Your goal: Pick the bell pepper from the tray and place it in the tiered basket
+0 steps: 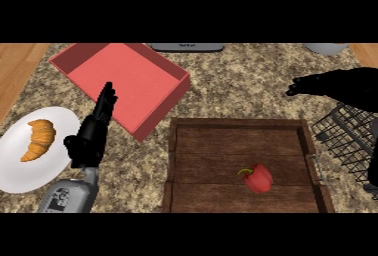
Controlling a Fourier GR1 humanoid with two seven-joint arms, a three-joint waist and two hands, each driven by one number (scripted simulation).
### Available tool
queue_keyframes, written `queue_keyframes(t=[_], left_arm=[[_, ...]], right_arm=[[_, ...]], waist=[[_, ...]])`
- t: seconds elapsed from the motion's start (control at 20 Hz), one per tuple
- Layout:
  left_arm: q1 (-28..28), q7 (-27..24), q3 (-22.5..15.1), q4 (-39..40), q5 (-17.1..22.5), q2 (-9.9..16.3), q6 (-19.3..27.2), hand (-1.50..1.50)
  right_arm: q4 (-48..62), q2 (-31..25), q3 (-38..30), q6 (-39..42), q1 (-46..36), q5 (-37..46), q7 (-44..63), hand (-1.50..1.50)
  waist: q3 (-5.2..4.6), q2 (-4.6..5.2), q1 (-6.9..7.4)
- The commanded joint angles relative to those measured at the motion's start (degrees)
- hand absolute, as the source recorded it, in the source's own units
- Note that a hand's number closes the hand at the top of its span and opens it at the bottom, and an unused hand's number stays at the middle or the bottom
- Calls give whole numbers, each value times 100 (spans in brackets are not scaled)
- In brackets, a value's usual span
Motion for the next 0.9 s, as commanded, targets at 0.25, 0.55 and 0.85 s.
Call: queue_keyframes(t=[0.25,0.55,0.85], left_arm=[[24,71,-107,-72,-152,-179,227,0],[106,178,-200,-267,-264,-196,284,0],[154,254,-209,-352,-272,-214,240,0]], right_arm=[[-2645,-914,-592,973,-913,1557,-229,-150],[-4472,-664,-492,794,-427,2848,-211,-150],[-5711,-394,-214,816,704,4014,-447,-150]], waist=[[7,-91,-143],[2,-23,-49],[-5,2,-33]])
